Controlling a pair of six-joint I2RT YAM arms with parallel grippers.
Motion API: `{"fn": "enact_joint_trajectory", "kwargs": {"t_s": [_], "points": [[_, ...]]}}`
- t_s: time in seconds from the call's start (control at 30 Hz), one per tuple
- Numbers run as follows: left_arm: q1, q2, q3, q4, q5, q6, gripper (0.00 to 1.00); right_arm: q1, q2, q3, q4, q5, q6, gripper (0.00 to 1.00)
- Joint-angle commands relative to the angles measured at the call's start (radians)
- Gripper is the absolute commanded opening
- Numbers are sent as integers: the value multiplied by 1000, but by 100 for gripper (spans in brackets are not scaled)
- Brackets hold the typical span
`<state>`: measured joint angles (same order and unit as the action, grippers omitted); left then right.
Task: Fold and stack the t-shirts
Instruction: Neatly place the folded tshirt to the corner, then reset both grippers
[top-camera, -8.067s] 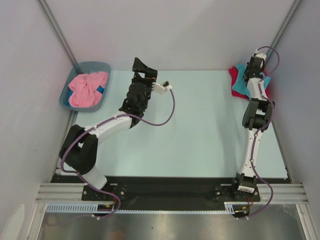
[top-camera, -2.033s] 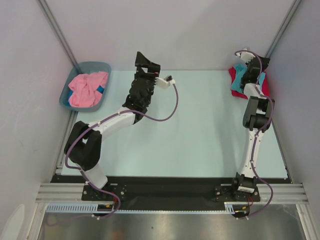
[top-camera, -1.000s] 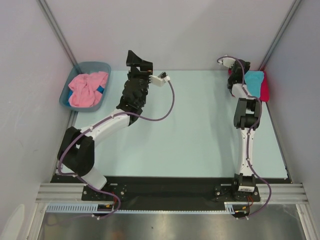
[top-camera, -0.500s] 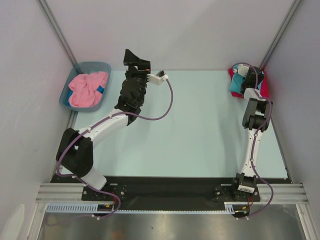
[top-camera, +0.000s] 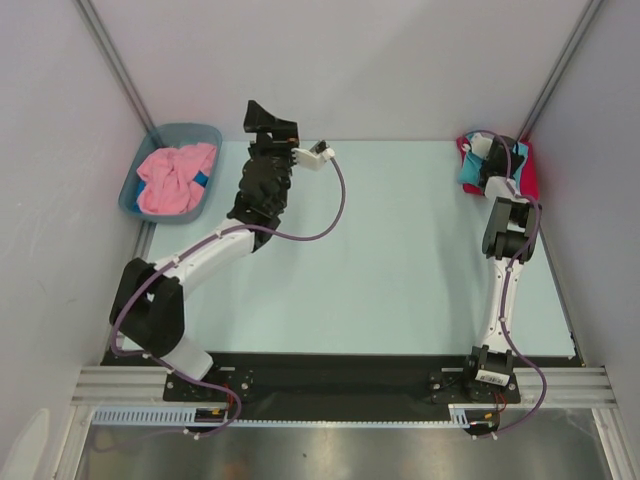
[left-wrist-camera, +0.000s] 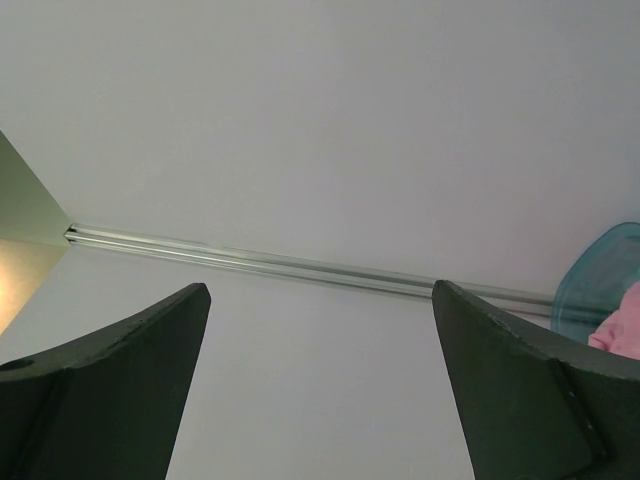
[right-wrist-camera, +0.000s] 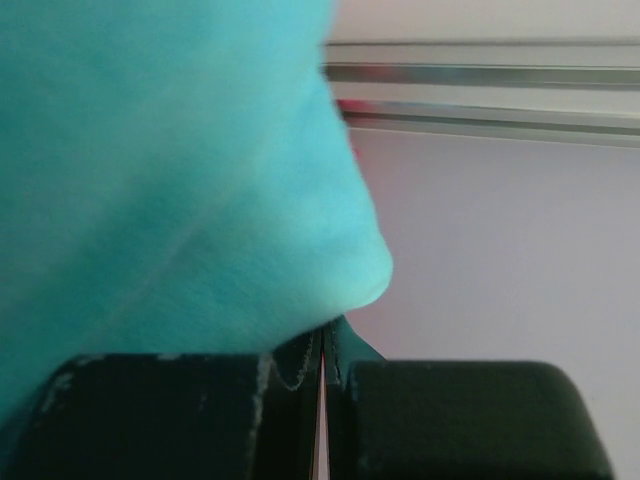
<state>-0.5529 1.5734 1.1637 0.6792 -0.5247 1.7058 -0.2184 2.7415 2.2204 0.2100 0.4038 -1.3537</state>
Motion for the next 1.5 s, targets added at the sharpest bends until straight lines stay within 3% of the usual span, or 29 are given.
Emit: {"fn": "enact_joint_trajectory", "kwargs": {"t_s": [0.0,0.13,0.33,0.57,0.73,0.9,1.07,1.23,1.47], "points": [[5,-65,-15,-20,-24,-87,100,-4,1,15,-95,21,21,0],[-1,-82,-50,-17,-27,-97,100,-4,-29,-2,32,61,14,0],[-8,-101,-39,-52,-55,-114,100,-2,-112,101,-9,75,106,0],[-10,-128,-38,-136,-89,-184,100,25,-276,-51,5,69,117,0],[-10,-165,-113,-148,-92,-233,100,77,-290,-96,-47,96,146,0],[-12,-185,-145,-155,-90,-248,100,134,-214,-58,-70,115,120,0],[-8,-187,-134,-168,-83,-259,100,148,-21,186,-176,136,136,0],[-8,-187,-121,-202,-61,-245,100,142,81,200,-166,150,100,0],[-10,-177,-68,-244,-69,-238,100,74,132,219,-265,199,231,0]]}}
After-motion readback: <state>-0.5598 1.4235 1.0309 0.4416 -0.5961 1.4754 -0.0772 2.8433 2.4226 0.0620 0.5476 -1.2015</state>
